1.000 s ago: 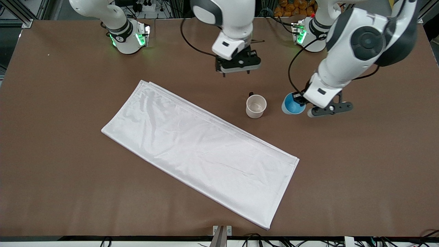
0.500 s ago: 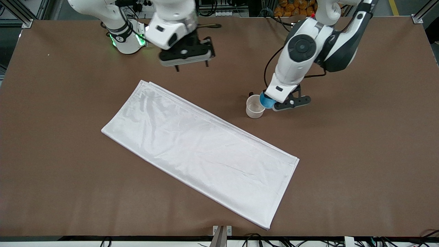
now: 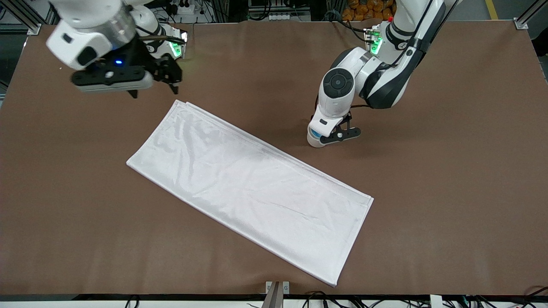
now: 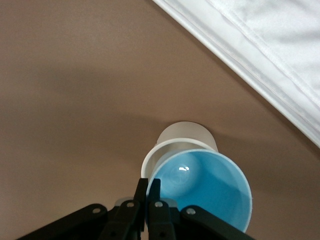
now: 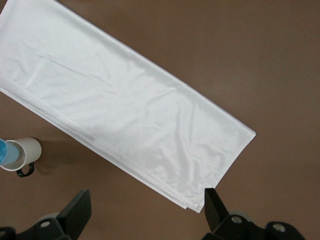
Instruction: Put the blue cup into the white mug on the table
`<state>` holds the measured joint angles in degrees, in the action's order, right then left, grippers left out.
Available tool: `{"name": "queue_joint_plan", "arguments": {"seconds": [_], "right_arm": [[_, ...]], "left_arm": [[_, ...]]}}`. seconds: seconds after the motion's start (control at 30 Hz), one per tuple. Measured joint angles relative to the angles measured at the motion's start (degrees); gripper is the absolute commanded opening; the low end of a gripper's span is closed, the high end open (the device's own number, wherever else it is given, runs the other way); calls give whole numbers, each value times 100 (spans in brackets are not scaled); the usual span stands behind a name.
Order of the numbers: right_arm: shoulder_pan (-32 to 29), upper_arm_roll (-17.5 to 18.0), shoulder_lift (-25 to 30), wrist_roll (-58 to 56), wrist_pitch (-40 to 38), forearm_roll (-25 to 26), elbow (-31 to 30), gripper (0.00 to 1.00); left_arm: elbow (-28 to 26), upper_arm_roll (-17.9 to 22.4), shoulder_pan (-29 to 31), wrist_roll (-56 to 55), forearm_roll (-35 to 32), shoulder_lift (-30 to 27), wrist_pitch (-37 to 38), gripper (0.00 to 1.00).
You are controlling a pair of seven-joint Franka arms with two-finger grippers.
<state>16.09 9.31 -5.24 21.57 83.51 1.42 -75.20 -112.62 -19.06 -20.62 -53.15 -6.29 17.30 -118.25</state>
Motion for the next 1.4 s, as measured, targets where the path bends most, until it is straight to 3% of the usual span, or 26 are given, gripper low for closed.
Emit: {"name": "queue_joint_plan", "arguments": {"seconds": [0.07, 0.1, 0.13, 0.2, 0.5, 0.9, 1.4], "right_arm": [[-168, 1, 82, -147, -73, 0, -24, 100], [-252, 0, 123, -241, -102, -1, -45, 100], [-324, 1, 159, -325, -120, -1, -69, 100], [-498, -3, 243, -517, -147, -1, -150, 100], [-857, -259, 506, -1087, -114, -2, -699, 100], [-998, -630, 713, -1616, 552, -2, -1638, 100], [-1116, -900, 814, -2041, 797, -4, -2002, 100]], "left_arm": [[1, 3, 0, 0, 0, 15, -30, 1], [2, 3, 0, 0, 0, 21, -40, 24], [3, 3, 0, 0, 0, 27, -48, 54], [9, 4, 0, -3, -1, 44, -72, 99], [229, 51, 52, 78, -26, 87, -116, 100], [1401, 130, 761, 790, -61, 61, -36, 100], [1473, 136, 1321, 1776, -144, -11, 502, 100]]}}
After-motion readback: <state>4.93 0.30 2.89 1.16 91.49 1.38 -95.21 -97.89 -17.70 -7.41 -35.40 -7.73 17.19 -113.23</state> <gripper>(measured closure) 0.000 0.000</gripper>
